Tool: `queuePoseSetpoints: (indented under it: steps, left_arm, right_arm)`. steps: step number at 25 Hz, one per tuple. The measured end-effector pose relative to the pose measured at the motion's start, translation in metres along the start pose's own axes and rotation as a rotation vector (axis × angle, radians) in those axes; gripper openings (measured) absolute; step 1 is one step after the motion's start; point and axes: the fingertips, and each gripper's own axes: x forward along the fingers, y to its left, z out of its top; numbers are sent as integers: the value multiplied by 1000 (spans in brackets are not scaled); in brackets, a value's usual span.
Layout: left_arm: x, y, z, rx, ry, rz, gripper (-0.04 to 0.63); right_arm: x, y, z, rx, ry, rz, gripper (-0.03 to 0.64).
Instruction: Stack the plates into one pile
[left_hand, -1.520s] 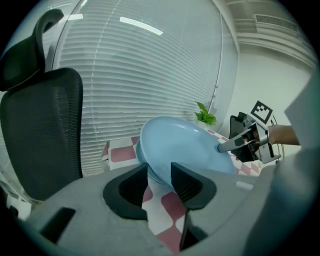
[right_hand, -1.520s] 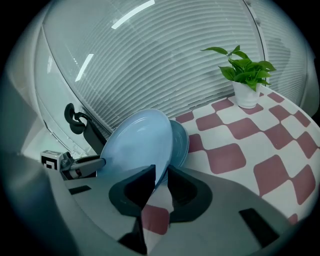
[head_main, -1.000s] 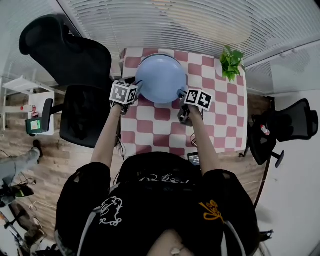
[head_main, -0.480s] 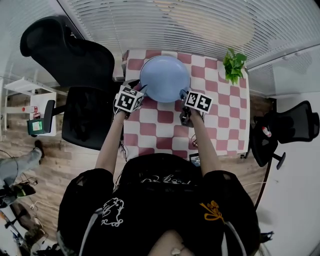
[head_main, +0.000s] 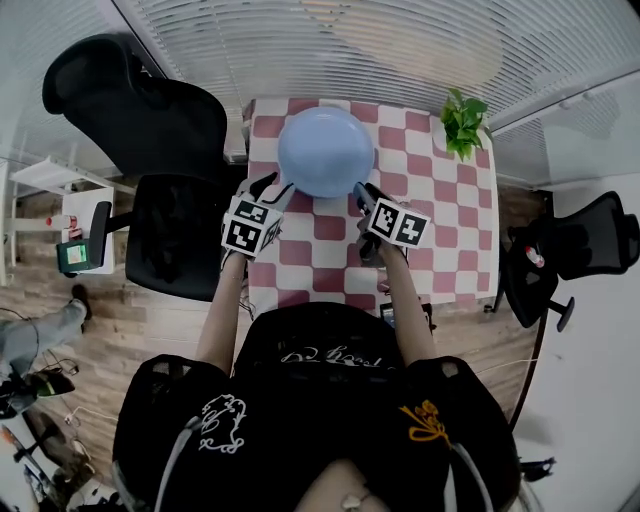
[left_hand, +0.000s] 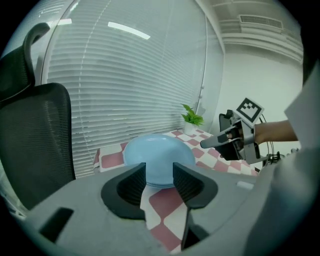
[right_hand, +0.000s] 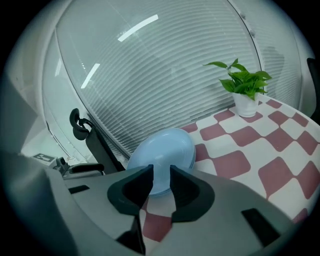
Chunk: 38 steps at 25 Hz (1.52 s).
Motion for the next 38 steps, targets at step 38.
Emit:
queuePoseSetpoints:
  steps: [38]
  left_arm:
    - [-131, -327, 1, 41, -276, -66, 167]
  right_arm:
    - [-275, 14, -125, -311, -130, 223, 51]
